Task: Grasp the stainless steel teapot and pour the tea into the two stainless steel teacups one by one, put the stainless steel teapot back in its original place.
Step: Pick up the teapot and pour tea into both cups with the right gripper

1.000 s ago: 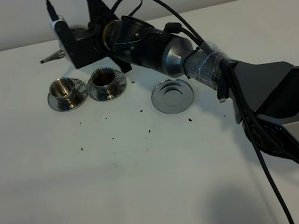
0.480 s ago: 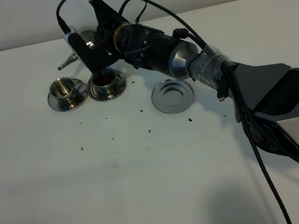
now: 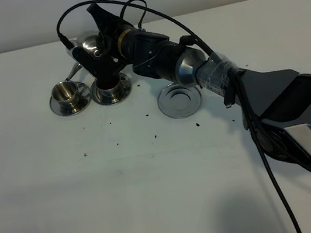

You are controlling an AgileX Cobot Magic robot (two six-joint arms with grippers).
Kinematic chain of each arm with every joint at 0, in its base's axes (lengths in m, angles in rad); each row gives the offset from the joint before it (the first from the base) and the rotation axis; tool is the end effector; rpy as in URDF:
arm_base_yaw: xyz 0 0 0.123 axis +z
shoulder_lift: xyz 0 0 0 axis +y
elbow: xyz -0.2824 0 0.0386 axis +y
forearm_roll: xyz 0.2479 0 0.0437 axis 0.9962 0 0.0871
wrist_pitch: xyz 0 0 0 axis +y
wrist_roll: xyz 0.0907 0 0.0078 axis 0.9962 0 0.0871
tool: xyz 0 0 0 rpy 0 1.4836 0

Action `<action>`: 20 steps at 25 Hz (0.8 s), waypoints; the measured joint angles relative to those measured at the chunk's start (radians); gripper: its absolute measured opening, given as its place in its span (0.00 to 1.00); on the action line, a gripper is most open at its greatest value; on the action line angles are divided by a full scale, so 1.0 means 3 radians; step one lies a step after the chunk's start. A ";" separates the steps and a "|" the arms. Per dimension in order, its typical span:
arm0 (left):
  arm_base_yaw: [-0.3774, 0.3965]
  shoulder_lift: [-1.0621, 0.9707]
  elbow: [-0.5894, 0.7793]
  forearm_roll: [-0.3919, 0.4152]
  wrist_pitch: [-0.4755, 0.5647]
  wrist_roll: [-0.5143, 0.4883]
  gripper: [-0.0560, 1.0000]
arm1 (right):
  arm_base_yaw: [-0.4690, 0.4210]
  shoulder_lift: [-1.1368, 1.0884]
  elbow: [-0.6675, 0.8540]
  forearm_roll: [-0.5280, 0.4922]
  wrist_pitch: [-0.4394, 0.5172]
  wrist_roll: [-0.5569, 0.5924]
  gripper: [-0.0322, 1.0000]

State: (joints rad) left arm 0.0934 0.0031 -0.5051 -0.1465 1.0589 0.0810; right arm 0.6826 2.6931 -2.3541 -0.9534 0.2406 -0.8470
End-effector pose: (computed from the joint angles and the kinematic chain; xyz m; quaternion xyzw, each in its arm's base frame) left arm -0.0042 -0.0120 0.2795 -0.0024 0.8500 -0.0274 0.5261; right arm 0.4783 0.3659 0.1352 -0.7633 0.3242 -0.3590 0.4282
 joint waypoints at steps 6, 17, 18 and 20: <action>0.0000 0.0000 0.0000 0.0000 0.0000 0.0000 0.42 | 0.0000 0.0000 0.0000 -0.0227 -0.0036 -0.0010 0.20; 0.0000 0.0000 0.0000 0.0000 0.0000 0.0001 0.42 | 0.0037 0.0000 0.0000 -0.0414 -0.0062 -0.0019 0.20; 0.0000 0.0000 0.0000 0.0000 0.0000 0.0001 0.42 | 0.0049 0.0000 0.0000 -0.0431 -0.0062 -0.0019 0.20; 0.0000 0.0000 0.0000 0.0000 0.0000 0.0001 0.42 | 0.0069 0.0000 0.0000 -0.0484 -0.0083 -0.0019 0.20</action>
State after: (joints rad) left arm 0.0934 0.0031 -0.5051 -0.1465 1.0589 0.0814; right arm 0.7033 2.6931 -2.3541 -1.0984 0.2156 -0.8526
